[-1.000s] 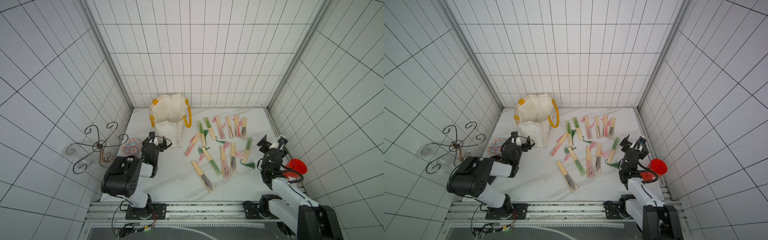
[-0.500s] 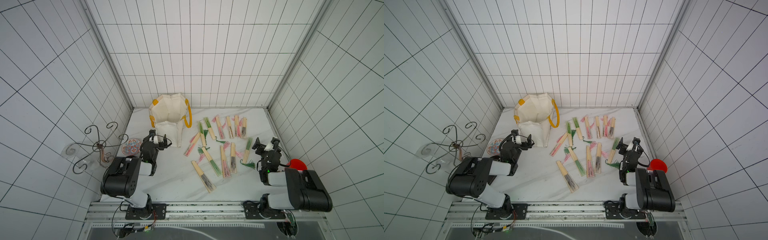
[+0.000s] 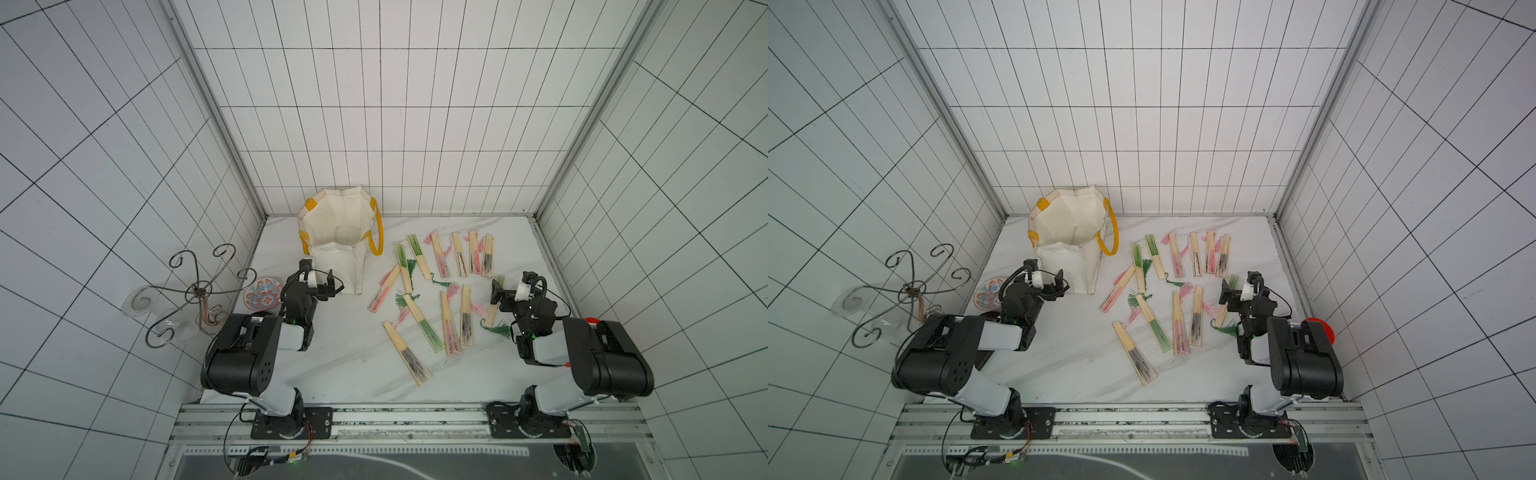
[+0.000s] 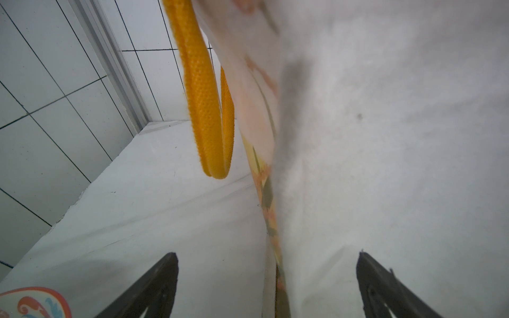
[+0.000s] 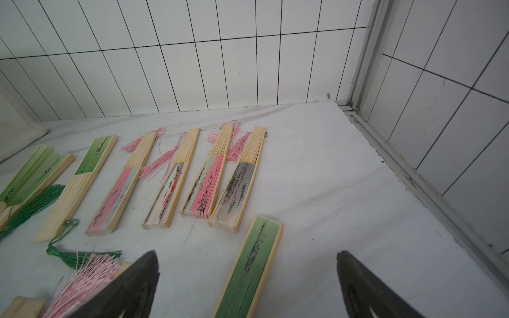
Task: Take out the folding fans from the tote bags
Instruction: Reset both arms
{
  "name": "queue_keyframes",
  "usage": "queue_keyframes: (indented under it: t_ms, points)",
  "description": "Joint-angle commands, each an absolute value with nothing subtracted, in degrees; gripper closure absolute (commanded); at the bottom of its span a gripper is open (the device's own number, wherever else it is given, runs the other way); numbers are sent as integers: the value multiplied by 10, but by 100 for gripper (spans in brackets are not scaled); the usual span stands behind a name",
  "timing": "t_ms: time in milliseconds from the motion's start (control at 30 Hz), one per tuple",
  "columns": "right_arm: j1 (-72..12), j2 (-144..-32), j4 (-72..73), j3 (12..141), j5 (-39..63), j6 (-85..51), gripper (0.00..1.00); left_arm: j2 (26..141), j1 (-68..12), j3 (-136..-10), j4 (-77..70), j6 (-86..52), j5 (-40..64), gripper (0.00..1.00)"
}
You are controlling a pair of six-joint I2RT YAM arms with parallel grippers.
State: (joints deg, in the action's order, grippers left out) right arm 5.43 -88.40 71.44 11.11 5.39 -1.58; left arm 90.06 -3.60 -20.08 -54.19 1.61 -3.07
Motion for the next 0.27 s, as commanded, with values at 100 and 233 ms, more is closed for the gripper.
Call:
queue_keyframes:
  t_ms: [100, 233]
  points:
    - [57, -886, 728, 143, 69, 1, 0, 891, -35, -210, -545, 25, -24, 3]
    - [57, -886, 728, 143, 68, 2, 0, 891, -35, -210, -545, 25, -24, 3]
